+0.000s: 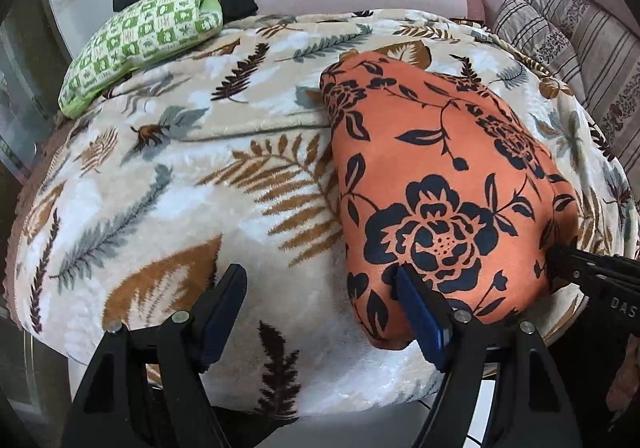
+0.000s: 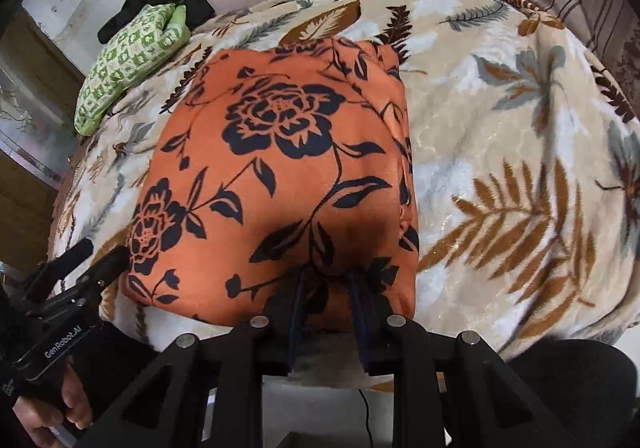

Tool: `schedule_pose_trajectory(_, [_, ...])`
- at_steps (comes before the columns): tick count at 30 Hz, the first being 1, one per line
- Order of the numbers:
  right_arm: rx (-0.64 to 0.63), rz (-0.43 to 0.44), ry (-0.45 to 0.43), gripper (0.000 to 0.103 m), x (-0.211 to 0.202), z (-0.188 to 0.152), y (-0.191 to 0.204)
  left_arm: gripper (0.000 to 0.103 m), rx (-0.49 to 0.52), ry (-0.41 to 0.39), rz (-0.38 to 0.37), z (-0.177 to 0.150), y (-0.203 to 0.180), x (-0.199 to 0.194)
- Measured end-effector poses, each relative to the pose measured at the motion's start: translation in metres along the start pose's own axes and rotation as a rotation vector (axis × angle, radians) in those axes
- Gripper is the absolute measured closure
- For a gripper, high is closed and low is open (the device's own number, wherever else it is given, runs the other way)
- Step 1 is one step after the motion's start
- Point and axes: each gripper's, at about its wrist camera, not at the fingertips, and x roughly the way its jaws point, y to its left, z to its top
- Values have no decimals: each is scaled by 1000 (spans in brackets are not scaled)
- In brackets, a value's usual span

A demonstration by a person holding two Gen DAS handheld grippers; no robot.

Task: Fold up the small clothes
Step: 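Lift both tools away from the folded blouse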

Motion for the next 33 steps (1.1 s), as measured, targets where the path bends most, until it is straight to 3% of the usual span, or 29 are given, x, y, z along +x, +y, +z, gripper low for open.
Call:
schedule_pose_trajectory(5, [-36,0,-18,77,-17,8,9,26,-27,-47,-23,11,12,-15])
schedule_pose_trajectory(9, [-47,67,-144,77,-52,22,12,26,-58,-95,-17,24,22,-31])
schedule_pose_trajectory(17, [-193,-19,-417,77,-112,17,54,26,-91,-236,73,29,33,-76])
schedule_pose_trajectory(18, [-212,-25,-459,69,-118,14,59,25,-84,-248,81,29,32,-80])
schedule_pose_trajectory(19, [-223,-31,-484,41,-122,11,62,25,-73,-256,92,29,30,-86])
schedule_pose_trajectory(20, [-226,-40,-501,25,-125,8,65,25,-66,-262,99,30,29,-90])
schedule_pose_trajectory(21, [-226,-37,-517,17,-130,5,66,25,-63,-270,103,30,27,-94])
schedule_pose_trajectory(33, [-235,-47,-590,17,-161,-14,71,24,-81,-338,217,27,13,-137])
